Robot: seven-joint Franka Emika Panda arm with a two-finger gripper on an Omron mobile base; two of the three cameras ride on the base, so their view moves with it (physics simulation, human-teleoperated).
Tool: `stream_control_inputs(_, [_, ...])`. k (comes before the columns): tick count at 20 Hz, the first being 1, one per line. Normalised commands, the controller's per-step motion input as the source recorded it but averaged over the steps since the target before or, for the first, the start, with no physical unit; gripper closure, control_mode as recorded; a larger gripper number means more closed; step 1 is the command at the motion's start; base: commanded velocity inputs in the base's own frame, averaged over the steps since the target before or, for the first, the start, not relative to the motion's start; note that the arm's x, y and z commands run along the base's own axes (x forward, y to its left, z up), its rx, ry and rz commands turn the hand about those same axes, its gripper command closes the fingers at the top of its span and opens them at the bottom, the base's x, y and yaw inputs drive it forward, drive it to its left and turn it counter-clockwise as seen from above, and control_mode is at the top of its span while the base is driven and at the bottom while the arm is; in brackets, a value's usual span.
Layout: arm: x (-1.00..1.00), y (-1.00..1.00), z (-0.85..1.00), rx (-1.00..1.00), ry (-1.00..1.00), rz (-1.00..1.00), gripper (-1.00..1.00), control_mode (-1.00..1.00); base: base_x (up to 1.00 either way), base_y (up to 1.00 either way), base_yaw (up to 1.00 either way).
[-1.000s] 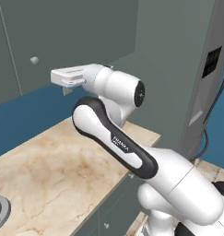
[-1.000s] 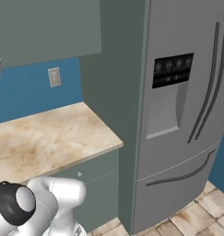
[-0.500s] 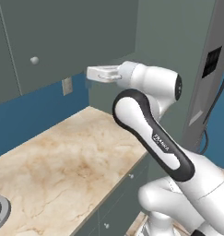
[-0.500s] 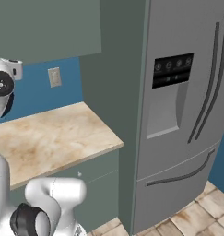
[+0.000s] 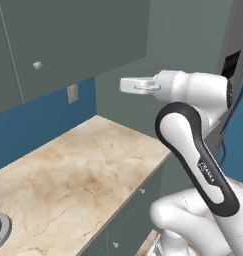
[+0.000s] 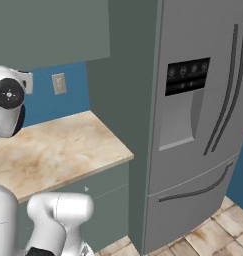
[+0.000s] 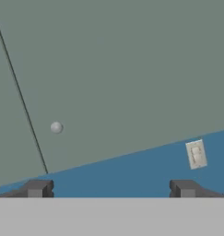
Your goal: Close all open cabinet doors.
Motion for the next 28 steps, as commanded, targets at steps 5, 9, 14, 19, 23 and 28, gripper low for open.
stream_control_inputs(5, [-0.53,-0.19,0.00,-0.10,0.01,0.00,-1.00,-1.00,0.00,0.00,0.00])
stream_control_inputs(9, [-0.45,-0.11,0.00,-0.13,0.00,-0.01,-1.00,-1.00,0.00,0.00,0.00])
stream_control_inputs(14, [-0.36,-0.10,0.00,-0.16,0.02,-0.09,-1.00,-1.00,0.00,0.00,0.00])
stream_control_inputs(19, [-0.34,-0.15,0.00,-0.16,0.02,-0.15,-1.00,-1.00,0.00,0.00,0.00])
stream_control_inputs(23, [-0.28,-0.16,0.00,-0.18,0.00,-0.18,-1.00,-1.00,0.00,0.00,0.00])
stream_control_inputs(28, [-0.28,-0.22,0.00,-0.16,0.01,-0.18,-1.00,-1.00,0.00,0.00,0.00])
